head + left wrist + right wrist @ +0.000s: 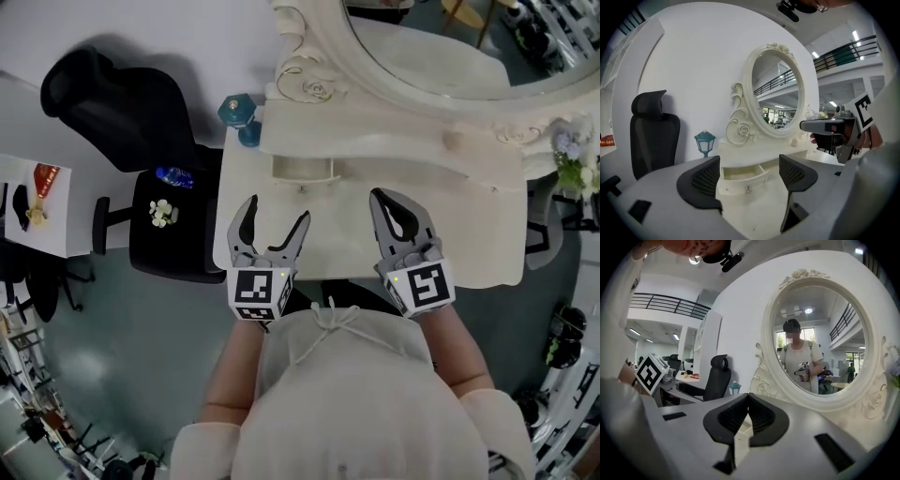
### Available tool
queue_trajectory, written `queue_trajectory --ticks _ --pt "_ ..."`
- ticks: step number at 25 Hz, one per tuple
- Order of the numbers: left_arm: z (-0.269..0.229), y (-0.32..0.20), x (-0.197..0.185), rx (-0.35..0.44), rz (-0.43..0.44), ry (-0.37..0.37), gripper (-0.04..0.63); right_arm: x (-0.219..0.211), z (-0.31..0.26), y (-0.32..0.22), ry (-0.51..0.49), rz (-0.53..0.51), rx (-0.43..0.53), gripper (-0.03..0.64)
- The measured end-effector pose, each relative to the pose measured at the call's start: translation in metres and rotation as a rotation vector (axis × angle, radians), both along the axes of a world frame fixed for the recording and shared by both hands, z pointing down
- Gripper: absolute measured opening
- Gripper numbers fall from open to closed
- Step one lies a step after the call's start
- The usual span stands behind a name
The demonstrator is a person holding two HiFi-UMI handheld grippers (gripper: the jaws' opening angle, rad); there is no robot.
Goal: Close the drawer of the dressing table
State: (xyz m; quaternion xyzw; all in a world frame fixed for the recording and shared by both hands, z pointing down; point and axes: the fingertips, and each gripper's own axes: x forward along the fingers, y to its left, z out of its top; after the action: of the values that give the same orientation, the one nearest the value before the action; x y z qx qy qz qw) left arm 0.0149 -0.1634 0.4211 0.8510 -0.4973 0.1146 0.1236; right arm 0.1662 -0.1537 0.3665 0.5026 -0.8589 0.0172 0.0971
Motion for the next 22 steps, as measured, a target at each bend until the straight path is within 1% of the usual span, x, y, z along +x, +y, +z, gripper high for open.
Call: queue_trajectory --ticks 3,8,13,18,20,21,22 --pt "0.036 -0.006 0.012 -0.038 -0.041 0.005 0.400 0.002 0.022 -0.014 -0.006 -0.049 -0.029 0.008" --pt "0.085 -0.011 0.027 -0.078 -0.089 0.026 0.400 0.008 0.053 -0.026 -0.018 -0.086 -0.069 0.008" --pt "0.125 -0.019 0.024 -0.115 -0.159 -0.003 0.400 0.010 0.080 -0.033 -0.024 -0.097 -0.110 0.008" --pt "0.145 -0.030 0.022 -0.149 -0.183 -0.015 0.399 0.010 0.094 -0.037 -0.026 -0.103 -0.128 0.008" --pt "0.148 -0.035 0.022 -0.150 -0.187 -0.023 0.393 0.012 0.099 -0.037 -0.029 -0.098 -0.137 0.008" --pt "0.150 -0.036 0.022 -0.150 -0.194 -0.032 0.379 0.013 0.101 -0.037 -0.029 -0.096 -0.142 0.008" --pt "0.151 -0.038 0.021 -0.145 -0.207 -0.044 0.333 0.014 0.103 -0.037 -0.029 -0.094 -0.147 0.008"
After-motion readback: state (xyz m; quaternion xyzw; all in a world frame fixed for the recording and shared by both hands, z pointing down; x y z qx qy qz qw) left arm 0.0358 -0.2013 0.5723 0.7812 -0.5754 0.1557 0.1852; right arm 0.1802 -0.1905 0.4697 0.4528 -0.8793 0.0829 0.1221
